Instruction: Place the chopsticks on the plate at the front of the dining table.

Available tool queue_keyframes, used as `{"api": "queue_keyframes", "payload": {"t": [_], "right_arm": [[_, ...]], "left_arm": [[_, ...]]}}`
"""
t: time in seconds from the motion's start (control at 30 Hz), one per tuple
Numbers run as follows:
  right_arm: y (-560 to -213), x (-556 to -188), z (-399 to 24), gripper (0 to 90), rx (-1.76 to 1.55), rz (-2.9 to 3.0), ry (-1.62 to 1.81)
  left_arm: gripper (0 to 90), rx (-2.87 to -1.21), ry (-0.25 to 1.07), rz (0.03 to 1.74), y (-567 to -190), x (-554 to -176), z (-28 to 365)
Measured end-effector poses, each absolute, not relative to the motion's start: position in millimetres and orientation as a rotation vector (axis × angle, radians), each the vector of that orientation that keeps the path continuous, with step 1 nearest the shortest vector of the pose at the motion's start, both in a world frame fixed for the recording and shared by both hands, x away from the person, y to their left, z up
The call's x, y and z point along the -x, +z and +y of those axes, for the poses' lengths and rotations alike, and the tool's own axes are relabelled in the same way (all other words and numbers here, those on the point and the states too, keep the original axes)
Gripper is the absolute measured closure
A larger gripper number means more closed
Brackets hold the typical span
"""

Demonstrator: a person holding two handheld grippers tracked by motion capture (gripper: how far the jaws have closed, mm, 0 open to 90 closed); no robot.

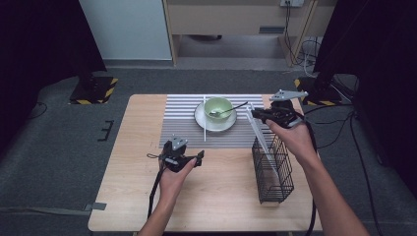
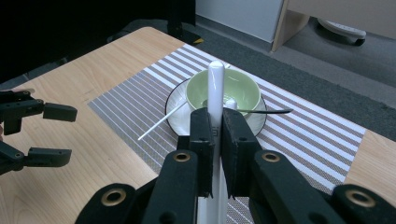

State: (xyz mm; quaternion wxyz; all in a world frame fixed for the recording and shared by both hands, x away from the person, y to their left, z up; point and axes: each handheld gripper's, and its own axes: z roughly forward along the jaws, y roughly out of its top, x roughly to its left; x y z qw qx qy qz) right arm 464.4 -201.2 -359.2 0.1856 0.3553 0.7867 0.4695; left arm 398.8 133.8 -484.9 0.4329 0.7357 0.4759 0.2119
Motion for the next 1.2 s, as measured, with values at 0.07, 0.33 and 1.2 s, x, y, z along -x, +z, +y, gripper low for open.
{"api": "queue_keyframes", "payload": {"t": [0.07, 0.33, 1.2], "right_arm": [[-358, -464, -203, 83.8, -0.995, 2.210, 1.335], [-355, -463, -206, 83.9, -0.993, 2.205, 1.359], [-311, -448, -224, 84.0, -0.911, 2.123, 1.478]], "left_arm": [[13.6, -1.823, 0.528, 1.177, -485, -399, 134], [12.6, -1.808, 0.513, 1.152, -485, -399, 133], [9.5, -1.817, 0.447, 0.989, -483, -397, 114]]}}
